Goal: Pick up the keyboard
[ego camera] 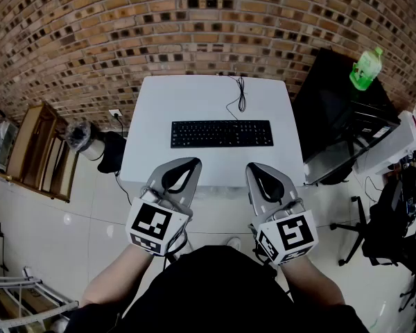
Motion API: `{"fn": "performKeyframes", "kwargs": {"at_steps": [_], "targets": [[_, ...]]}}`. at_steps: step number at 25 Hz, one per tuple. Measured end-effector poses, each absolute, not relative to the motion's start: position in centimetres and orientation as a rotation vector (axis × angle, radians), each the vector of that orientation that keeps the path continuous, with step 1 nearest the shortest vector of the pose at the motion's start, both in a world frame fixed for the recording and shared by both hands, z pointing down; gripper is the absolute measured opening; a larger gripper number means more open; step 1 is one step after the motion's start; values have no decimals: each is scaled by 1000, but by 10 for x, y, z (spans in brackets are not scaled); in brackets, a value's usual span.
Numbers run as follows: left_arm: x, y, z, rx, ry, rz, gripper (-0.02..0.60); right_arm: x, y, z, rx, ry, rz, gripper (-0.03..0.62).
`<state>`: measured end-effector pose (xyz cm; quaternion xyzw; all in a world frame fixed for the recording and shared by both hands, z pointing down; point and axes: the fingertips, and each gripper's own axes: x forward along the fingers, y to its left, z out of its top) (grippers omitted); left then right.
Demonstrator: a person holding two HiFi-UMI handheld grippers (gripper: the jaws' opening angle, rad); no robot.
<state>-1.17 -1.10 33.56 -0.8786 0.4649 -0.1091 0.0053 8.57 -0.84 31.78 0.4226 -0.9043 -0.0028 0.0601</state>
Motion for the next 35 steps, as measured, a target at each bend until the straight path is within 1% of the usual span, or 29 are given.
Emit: {"fn": "performKeyframes", "kwargs": {"at_steps": [35], "targets": [[-5,-9,337,-2761,1463,-332,5,89,-4,317,1279,-2734,-19,2]]}}
